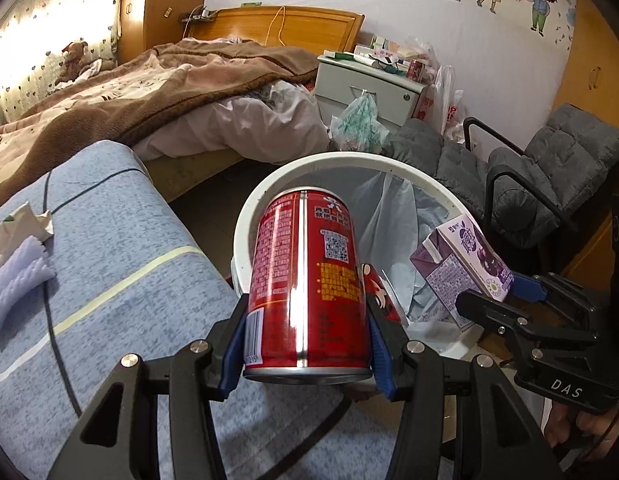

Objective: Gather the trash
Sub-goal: 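Carry can and juice box over the bin and open both grippers to drop them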

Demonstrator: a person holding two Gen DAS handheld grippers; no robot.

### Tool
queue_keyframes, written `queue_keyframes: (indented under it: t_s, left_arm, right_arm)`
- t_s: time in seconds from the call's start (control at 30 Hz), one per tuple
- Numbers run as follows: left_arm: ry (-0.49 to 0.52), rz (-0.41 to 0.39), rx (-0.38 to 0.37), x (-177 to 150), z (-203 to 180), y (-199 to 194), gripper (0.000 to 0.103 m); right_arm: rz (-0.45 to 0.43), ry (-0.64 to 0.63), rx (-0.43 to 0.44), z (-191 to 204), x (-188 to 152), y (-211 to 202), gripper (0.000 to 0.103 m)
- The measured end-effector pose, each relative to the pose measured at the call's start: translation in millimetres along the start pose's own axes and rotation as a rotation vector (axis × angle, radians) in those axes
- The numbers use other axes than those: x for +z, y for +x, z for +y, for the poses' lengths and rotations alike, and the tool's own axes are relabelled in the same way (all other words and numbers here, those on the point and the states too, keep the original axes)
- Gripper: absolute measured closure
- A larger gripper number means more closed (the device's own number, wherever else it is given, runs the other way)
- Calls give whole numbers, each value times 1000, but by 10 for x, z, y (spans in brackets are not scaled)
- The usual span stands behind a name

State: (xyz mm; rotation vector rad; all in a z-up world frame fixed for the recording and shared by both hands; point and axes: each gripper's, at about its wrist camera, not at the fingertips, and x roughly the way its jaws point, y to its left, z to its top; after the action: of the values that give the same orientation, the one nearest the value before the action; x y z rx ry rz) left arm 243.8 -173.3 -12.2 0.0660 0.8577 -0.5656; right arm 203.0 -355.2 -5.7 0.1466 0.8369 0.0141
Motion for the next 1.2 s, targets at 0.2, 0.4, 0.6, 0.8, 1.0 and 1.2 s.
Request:
queue_keyframes:
  t_s: [0.2,0.4,0.6,0.8,1.0,1.2]
  left_arm:
    - [-2,-6,-23,76,-26,48,43]
    - [-2,-35,-35,108,-37,-19,37]
    - [-18,-39,-38,65,6,-91,37]
    - [-24,-54,-28,24,17,-205,37]
    - [-38,-78,-2,-57,38,-404,37]
    - [-67,-103,37,-149,120,-639,37]
  right_arm:
    - [12,16,8,-30,26,83,47]
    - [-9,35,-3,-71,13,42,47]
    - [-24,39,-6,-42,-22,-65,47]
    - [-30,29,0,13,-65,-164,47]
    - [-55,26,29,99,-97,-324,47]
    - [-73,1,77,292,-133,-457,47]
